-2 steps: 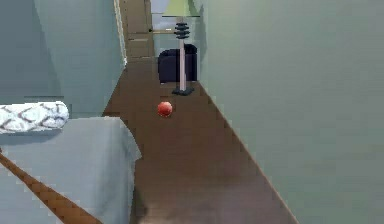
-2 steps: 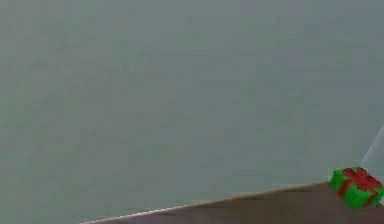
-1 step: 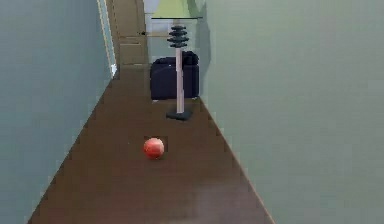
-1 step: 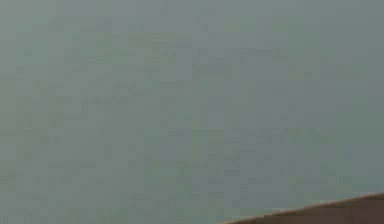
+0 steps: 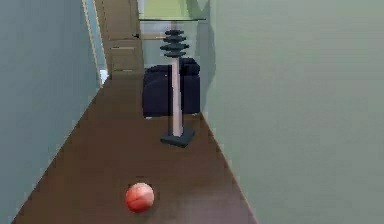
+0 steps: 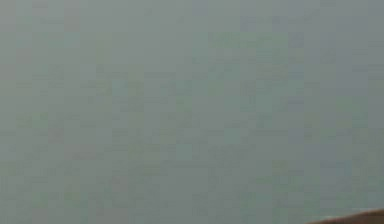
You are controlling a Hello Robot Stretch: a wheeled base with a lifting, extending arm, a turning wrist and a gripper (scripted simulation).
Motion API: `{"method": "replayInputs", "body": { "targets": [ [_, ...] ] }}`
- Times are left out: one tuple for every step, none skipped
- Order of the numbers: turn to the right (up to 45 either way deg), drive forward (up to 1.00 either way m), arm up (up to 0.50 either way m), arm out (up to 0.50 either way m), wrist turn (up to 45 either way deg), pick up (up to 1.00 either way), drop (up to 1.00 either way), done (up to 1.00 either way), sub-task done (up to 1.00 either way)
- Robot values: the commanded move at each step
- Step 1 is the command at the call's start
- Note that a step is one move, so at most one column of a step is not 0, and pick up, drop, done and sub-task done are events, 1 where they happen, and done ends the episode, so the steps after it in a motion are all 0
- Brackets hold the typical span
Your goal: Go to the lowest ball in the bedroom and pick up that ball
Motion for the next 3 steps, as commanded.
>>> {"method": "replayInputs", "body": {
  "targets": [
    [-27.0,0.00,0.00,0.00,0.0,0.00,0.00,0.00,0.00],
    [0.0,0.50,0.00,0.00,0.0,0.00,0.00,0.00,0.00],
    [-45.0,0.00,0.00,0.00,0.0,0.00,0.00,0.00,0.00]
  ]
}}
